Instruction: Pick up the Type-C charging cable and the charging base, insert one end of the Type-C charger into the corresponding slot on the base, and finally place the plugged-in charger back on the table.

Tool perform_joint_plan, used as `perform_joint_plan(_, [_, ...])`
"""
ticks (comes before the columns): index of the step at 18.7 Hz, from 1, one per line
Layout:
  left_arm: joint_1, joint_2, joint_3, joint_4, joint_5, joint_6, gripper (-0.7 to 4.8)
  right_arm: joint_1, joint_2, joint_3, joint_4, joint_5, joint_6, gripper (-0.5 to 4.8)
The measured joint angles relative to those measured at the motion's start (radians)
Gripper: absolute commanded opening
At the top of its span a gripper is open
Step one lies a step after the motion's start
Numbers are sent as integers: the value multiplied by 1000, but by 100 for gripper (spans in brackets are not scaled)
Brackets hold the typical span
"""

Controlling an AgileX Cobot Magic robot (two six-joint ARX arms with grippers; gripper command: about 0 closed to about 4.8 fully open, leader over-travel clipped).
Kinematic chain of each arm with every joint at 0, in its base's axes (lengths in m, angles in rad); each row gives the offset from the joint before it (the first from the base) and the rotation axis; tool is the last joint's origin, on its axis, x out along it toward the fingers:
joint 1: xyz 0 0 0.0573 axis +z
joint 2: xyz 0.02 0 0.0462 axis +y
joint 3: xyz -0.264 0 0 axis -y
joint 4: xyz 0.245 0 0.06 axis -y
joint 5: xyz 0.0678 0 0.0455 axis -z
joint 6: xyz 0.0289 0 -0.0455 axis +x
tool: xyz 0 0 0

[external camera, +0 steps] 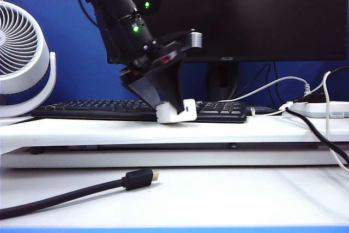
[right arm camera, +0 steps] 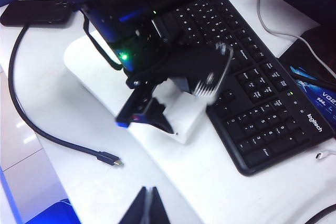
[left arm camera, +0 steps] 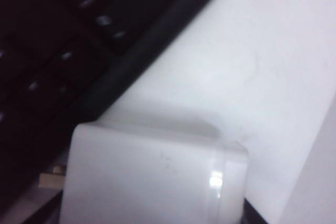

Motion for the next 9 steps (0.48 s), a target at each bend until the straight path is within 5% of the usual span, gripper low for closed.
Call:
perform_joint_plan(4, [0, -12, 0, -6, -24, -413, 367, 0, 0, 0, 0, 0, 0, -5])
perform_joint_plan(7, [-4, -25, 2, -49, -265, -746, 367, 0, 0, 0, 0, 0, 0, -5])
perform_joint_plan(9, [0, -25, 6, -97, -361, -832, 367, 0, 0, 0, 0, -8, 0, -5])
